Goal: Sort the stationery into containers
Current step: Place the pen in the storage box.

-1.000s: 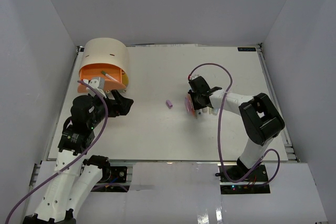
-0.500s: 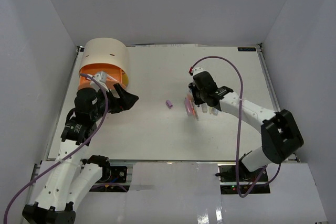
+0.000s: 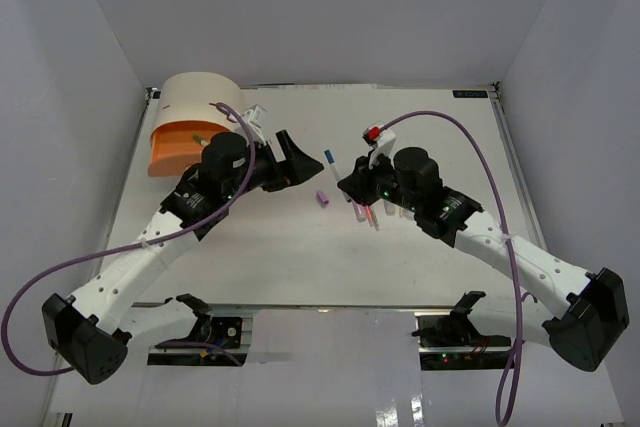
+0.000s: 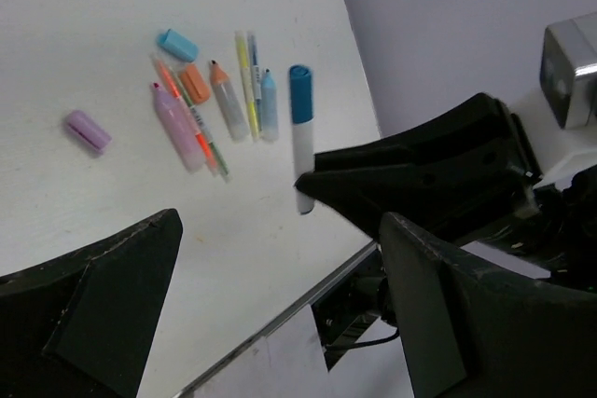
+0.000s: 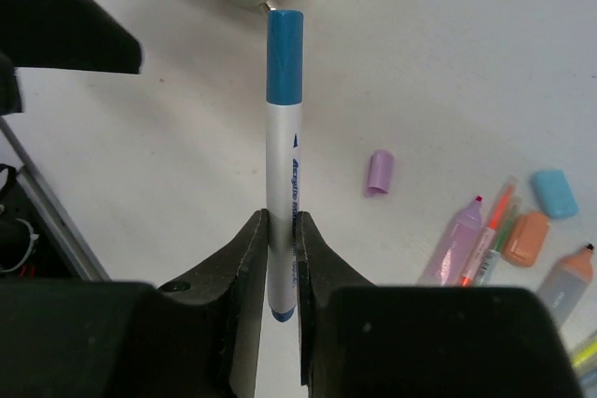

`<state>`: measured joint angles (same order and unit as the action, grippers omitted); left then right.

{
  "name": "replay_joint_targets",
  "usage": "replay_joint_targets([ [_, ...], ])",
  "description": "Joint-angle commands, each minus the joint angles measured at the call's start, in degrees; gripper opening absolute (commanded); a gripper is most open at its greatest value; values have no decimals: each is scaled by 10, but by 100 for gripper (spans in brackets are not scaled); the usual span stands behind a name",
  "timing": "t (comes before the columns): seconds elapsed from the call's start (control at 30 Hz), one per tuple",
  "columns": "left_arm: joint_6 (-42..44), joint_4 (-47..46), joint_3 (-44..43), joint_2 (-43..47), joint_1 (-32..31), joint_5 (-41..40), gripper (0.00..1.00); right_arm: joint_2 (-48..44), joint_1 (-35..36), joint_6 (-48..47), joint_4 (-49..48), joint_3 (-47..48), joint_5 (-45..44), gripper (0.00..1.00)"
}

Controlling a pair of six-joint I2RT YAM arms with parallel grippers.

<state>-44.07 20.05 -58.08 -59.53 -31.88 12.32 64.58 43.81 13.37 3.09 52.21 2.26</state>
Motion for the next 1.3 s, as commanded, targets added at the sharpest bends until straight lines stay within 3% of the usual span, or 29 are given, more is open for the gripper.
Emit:
replay_joint_targets([
  [0.0,-24,-41,-42,-40,-51,-98,98,-14,7,29,-70,-12,54,9],
  [0.13,-13,-54,-76,-97,-110,-155,93,-27,12,39,-87,-28,57,9],
  [0.27,0,-53,-102,-138,-144,-188,81,-44,13,47,-101,-47,56,9],
  [0.47,12,-51,-107,-154,-171,-212,47,-53,12,48,-104,-56,49,10],
  [0.5,14,-51,-107,-154,-172,-214,36,-53,13,50,-105,-57,50,11],
  [0.7,44,-51,-112,-151,-175,-222,2,-52,12,54,-113,-64,60,21],
  [0.77,71,-51,-112,-147,-175,-234,0,-55,12,54,-109,-66,59,36],
  [0.8,83,-45,-116,-145,-175,-243,0,-57,13,53,-107,-67,58,49],
  [0.9,146,-13,-130,-137,-176,-308,0,-67,13,47,-87,-71,42,74],
  [1.0,229,23,-155,-125,-175,-400,2,-88,12,37,-65,-86,11,89],
  [1.17,386,26,-168,-89,-165,-517,10,-133,12,22,-44,-120,-52,98],
  [1.27,464,17,-167,-78,-131,-543,12,-147,12,15,-35,-136,-62,98],
])
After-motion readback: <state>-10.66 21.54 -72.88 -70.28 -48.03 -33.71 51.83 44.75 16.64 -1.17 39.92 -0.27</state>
